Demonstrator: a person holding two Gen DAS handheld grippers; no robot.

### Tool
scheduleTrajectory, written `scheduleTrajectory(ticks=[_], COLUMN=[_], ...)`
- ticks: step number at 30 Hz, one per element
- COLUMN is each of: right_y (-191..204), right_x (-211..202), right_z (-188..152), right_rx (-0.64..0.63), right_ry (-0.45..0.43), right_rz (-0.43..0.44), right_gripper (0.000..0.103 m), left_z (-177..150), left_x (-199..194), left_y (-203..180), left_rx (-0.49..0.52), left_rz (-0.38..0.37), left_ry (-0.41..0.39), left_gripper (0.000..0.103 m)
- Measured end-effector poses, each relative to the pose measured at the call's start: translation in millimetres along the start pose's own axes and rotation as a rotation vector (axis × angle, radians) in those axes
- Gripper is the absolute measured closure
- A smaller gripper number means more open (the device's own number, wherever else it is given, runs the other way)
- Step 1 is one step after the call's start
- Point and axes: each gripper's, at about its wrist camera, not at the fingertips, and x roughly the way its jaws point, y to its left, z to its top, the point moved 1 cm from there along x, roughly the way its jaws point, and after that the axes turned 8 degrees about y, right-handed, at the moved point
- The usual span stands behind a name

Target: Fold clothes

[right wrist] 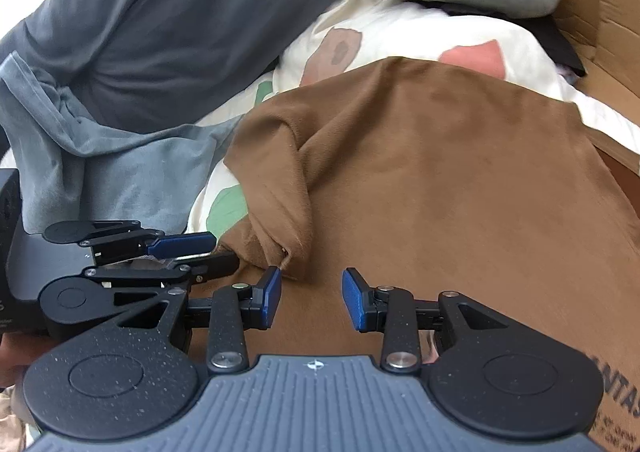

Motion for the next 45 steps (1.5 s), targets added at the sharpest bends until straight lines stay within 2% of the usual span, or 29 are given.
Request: scheduleTrajectory(ticks=[7,16,17,18,19,20,28,35,38,40,42,43,45], right_y=[20,37,36,34,32,29,6,2,-1,-7,-13,-13,-13], right_x=[16,20,21,23,21,20,7,-1,10,19,23,22,20], right_z=[13,14,15,16,17,17,19,-2,-11,-18,-24,-25,-26], right_rx=[-0.079,-0.131,-0.131,-0.131,-0.109,-0.085,0.11,0.271,0.304,0.333,0.343,0.336,0.321], right_ry=[0.007,0.012,0.02,0.028,0.029,0.028,0.028,0.022,0.052,0.084,0.094,0.093,0.09], right_rz=[-0.024,-0.029,-0.034,-0.038,-0.037,-0.034,-0.015,-0.021,-0.036,-0.042,-0.033,-0.03,-0.023], right_gripper=[0.062,0.062,0.063,0.068,0.078,0.096,0.101,0.103,0.103,0.103,0.101,0.1,0.097], left_z=[-1,-1,-1,-1,-1,-1,-1,-1,0,2,7,9,13], left_x=[6,8,8,8,9,9,10,13,13,10,0,-7,-20], left_y=[5,11,11,12,13,13,15,17,18,18,16,14,12], left_rx=[-0.02,-0.06,-0.064,-0.068,-0.07,-0.073,-0.086,-0.099,-0.117,-0.132,-0.13,-0.12,-0.105], left_rz=[-0.007,-0.024,-0.026,-0.026,-0.023,-0.021,0.0,0.005,0.006,0.007,0.022,0.025,0.016], left_ry=[0.005,-0.005,-0.006,-0.006,-0.006,-0.006,-0.005,0.011,0.019,0.033,0.048,0.034,-0.006], left_gripper=[0.073,0.081,0.082,0.084,0.085,0.087,0.092,0.094,0.094,0.092,0.086,0.086,0.075])
